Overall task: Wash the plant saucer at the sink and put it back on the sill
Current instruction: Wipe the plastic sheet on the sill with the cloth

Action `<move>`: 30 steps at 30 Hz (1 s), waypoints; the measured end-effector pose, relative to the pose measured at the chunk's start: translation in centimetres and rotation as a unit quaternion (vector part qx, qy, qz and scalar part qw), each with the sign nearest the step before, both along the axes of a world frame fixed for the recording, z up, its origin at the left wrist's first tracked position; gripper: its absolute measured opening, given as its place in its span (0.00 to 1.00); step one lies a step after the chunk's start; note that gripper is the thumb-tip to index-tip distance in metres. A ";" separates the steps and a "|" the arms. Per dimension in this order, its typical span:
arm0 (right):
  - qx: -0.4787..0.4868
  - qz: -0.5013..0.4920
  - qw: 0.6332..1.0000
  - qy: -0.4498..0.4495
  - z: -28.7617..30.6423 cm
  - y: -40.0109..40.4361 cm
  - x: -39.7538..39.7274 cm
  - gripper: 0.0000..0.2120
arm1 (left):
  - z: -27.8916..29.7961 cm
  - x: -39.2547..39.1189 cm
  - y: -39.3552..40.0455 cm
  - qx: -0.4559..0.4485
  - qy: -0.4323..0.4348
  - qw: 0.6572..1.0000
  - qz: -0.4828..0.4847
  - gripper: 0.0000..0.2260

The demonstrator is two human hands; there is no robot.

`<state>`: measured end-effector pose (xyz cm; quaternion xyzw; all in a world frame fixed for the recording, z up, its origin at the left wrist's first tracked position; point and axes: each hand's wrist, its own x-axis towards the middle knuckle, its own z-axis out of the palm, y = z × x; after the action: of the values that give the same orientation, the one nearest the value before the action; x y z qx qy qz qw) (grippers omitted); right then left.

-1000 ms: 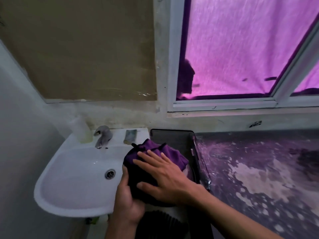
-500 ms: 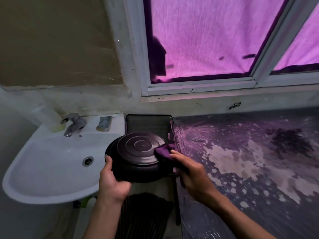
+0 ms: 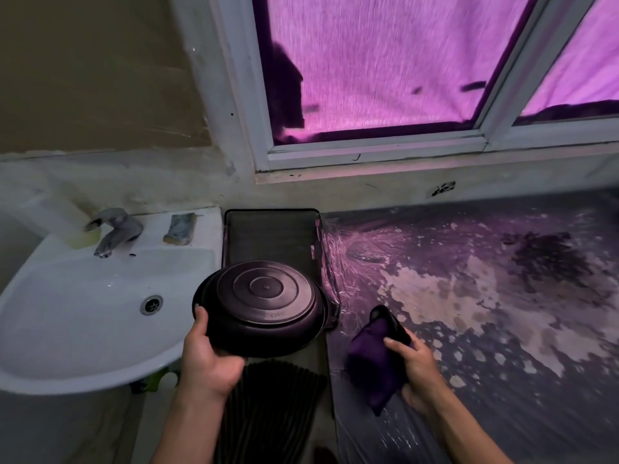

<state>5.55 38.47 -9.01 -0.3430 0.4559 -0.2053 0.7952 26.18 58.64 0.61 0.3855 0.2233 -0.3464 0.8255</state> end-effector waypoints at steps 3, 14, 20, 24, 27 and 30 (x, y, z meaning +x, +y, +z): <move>-0.136 0.040 0.983 0.116 -1.7 -0.2 -0.6 0.19 | -0.4 -0.1 0.0 0.006 0.004 1.000 -0.005 0.17; -0.561 0.514 0.556 0.335 -7.6 1.1 -4.7 0.34 | -1.6 0.0 0.3 0.016 0.005 1.000 -0.021 0.17; -0.575 0.411 0.638 0.307 -5.8 2.4 -2.5 0.31 | -1.7 -0.1 0.0 0.032 0.021 0.999 -0.027 0.18; -0.574 0.316 0.732 0.185 -3.2 3.5 1.8 0.34 | -1.4 0.0 -0.6 0.033 0.036 0.998 -0.030 0.20; -0.568 0.286 0.758 0.143 -2.0 4.4 4.9 0.36 | -0.9 0.8 -0.9 0.039 0.045 0.998 -0.035 0.19; -0.585 0.226 0.768 0.131 -1.6 4.8 7.1 0.33 | -0.5 2.5 -1.1 0.040 0.041 0.998 -0.028 0.18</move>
<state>12.68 43.25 -10.56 -0.8587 0.2568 -0.1998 0.3960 28.65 57.50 0.07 0.4095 0.2597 -0.3753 0.7899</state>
